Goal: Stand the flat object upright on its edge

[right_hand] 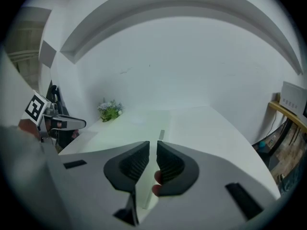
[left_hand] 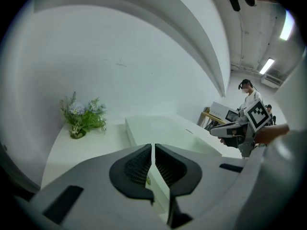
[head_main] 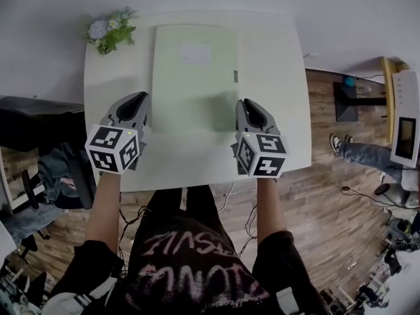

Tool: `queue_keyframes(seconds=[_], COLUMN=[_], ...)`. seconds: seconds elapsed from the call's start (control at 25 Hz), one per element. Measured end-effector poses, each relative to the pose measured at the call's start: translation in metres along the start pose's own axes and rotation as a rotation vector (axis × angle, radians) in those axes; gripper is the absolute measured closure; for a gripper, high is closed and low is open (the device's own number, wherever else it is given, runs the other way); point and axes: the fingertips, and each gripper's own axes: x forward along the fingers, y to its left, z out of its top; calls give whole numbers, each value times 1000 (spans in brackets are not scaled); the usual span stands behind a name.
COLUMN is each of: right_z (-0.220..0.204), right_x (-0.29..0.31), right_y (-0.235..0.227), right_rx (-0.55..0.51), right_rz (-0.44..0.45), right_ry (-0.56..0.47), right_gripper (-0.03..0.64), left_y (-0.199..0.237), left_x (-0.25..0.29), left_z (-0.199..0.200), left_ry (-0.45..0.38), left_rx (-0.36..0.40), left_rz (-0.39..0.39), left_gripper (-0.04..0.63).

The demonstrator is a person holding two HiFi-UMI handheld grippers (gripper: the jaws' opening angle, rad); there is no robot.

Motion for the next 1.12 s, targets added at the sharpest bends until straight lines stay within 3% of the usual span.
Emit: queue_keyframes(seconds=[0.12, 0.24, 0.48, 0.84, 1.12], right_z=[-8, -15, -31, -36, -41], right_x=[6, 12, 24, 38, 45], right_y=[-2, -5, -3, -5, 4], right_rx=[48, 76, 149, 183, 258], right_rz=[14, 29, 75, 110, 180], right_ry=[32, 57, 132, 184, 257], right_gripper=[512, 478, 398, 379, 373], left_y=[3, 5, 7, 9, 6], left_x=[6, 12, 25, 41, 45], left_z=[-9, -16, -29, -43, -47], left_ry=[21, 46, 87, 143, 169], left_rx=[-27, -41, -79, -141, -202], left_rz=[-6, -11, -45, -86, -133], left_gripper=[569, 478, 396, 339, 334])
